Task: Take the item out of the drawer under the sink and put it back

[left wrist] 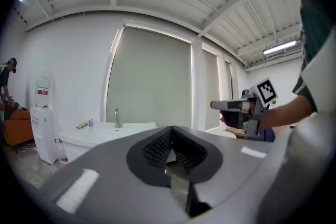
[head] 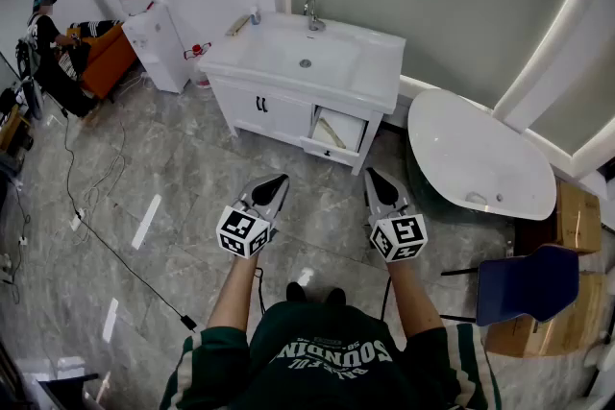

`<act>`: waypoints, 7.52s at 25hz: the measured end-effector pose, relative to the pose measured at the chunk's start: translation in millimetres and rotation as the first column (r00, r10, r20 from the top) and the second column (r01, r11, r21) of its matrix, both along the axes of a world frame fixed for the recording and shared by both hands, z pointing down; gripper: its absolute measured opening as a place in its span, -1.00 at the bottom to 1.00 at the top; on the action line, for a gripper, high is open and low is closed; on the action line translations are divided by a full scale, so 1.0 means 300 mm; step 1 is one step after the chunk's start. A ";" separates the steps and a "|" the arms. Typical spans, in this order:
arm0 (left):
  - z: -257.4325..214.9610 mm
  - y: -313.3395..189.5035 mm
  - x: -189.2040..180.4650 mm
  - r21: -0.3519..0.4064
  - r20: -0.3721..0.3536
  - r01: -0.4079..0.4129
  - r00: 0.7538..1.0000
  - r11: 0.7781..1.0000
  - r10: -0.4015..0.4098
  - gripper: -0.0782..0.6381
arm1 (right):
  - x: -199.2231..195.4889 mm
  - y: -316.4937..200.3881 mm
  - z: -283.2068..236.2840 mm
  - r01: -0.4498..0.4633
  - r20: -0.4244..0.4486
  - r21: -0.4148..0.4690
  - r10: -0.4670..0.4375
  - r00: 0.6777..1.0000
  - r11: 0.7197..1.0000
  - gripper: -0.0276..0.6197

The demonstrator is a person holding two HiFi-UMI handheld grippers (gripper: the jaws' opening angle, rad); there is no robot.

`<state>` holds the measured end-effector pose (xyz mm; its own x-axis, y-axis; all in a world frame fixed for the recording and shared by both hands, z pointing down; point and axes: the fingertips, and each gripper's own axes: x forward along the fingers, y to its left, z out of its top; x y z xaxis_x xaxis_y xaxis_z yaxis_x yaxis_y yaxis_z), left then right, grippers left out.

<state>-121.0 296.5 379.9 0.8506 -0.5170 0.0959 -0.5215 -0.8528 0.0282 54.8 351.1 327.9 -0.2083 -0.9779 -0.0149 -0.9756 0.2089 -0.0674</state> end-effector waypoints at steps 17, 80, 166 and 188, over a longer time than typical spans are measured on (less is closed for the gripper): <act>0.024 -0.032 -0.017 -0.007 -0.005 -0.017 1.000 1.000 0.017 -0.64 | -0.045 -0.031 0.033 -0.022 -0.037 -0.026 0.022 0.999 0.999 -0.91; 0.120 -1.338 0.386 -0.079 0.035 0.040 0.999 0.996 -0.038 -0.64 | 0.305 -1.436 0.160 0.098 -0.007 -0.126 -0.100 0.995 0.987 -0.91; 0.919 -1.258 0.383 -0.503 0.123 -0.010 0.989 0.864 0.083 -0.64 | 0.282 -1.512 1.542 0.191 0.010 -0.758 -0.282 0.959 0.623 -0.52; 1.083 -1.238 0.183 -0.565 0.187 0.157 0.980 0.810 -0.060 -0.64 | 0.339 -1.624 2.093 0.017 -0.126 -0.928 -0.358 0.925 0.372 -0.51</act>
<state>-66.2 -74.9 704.9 0.7412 -0.4137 0.5286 -0.6489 -0.6432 0.4065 156.6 -136.2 955.7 -0.2150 -0.3017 0.9289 -0.9245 0.3693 -0.0941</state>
